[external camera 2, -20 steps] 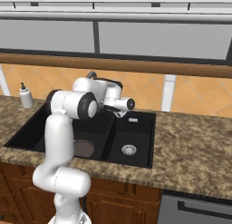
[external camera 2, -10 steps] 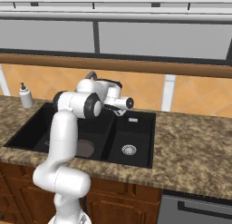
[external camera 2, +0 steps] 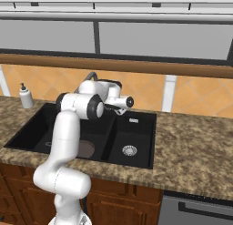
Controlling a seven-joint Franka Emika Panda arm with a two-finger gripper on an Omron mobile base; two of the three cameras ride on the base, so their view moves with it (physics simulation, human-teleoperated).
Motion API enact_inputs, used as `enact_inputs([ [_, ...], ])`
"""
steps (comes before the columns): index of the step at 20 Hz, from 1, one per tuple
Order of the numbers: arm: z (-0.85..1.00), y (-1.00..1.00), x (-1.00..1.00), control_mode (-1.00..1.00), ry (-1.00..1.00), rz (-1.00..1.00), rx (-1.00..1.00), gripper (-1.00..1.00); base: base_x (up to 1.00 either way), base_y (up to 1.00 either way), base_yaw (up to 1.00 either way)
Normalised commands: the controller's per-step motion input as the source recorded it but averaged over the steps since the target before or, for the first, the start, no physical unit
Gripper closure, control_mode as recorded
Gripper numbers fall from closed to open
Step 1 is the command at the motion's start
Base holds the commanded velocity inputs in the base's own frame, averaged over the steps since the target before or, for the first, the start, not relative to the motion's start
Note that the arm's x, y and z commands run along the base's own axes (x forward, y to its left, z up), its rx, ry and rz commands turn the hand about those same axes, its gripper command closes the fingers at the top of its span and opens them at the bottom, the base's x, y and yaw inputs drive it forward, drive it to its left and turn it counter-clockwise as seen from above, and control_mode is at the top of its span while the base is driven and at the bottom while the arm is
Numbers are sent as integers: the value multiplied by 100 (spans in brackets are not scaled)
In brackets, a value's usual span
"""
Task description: Pick the pan and sponge and place them into the sink. Then turn on the water.
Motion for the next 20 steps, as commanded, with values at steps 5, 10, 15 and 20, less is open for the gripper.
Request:
enact_inputs([
  [5,-16,0,9,-100,0,0,0,100,0,0,0],
  [10,-3,0,9,-100,4,0,1,100,0,0,0],
  [15,-19,-2,14,-100,0,0,13,100,0,0,0],
  [20,-15,-1,14,-100,0,-1,28,100,0,0,0],
])
